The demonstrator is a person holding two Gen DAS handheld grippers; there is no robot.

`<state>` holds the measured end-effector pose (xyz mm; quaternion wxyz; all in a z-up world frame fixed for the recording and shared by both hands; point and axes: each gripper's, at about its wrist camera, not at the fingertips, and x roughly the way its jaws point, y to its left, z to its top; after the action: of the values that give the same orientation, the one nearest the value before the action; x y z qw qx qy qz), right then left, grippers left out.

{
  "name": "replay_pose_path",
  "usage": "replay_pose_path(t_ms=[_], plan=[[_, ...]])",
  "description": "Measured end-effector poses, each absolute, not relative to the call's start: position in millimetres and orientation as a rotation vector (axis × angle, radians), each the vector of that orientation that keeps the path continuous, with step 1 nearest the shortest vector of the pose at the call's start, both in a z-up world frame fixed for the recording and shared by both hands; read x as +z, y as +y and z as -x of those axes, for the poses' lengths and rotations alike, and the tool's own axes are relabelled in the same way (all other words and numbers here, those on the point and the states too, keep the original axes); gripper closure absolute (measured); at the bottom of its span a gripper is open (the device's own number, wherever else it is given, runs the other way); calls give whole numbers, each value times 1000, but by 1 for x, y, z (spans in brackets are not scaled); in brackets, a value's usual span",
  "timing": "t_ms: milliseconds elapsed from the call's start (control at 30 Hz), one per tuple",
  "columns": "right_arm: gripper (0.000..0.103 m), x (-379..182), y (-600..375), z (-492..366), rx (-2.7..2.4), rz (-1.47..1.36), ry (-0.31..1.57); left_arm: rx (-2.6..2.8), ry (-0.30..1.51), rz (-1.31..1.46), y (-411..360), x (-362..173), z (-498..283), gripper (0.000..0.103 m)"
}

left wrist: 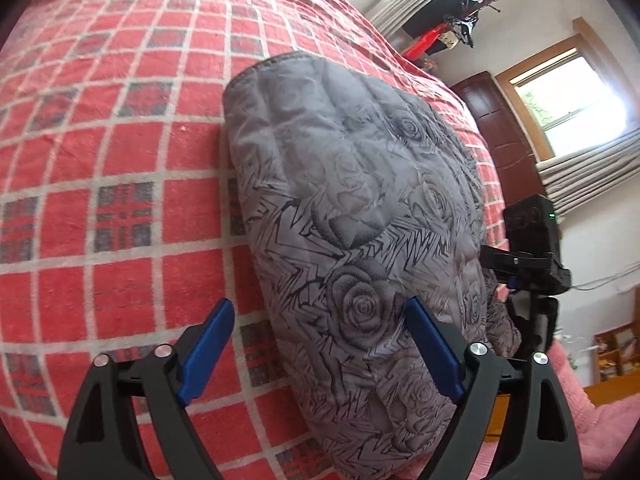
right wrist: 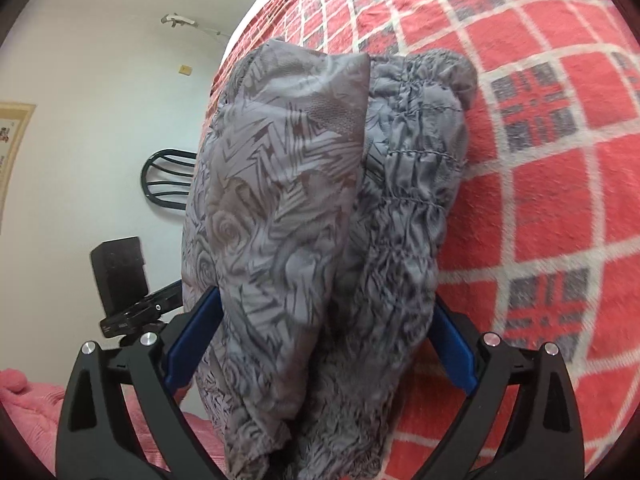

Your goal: Fold large clothes

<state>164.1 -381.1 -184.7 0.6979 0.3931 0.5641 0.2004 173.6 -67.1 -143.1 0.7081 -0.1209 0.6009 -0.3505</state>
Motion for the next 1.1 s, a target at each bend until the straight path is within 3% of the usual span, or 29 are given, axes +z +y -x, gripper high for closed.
replay_pose_path(t_ms=[367,567,800,1100], plan=[[3,-214,-375,-214,540,-953,1255,-938,1421,493,-82,-183,-203,7],[5,-208,-371,-211,557,-938,1232,-964,1380,444,-97,-173,-202,13],[23,-193,-370,-213,552,-930,1194,-987,1314,398,-101,-148,-191,24],[24,-152,-368,-196,565,-876,1101,-1026,1204,392,-95,-105,-169,25]])
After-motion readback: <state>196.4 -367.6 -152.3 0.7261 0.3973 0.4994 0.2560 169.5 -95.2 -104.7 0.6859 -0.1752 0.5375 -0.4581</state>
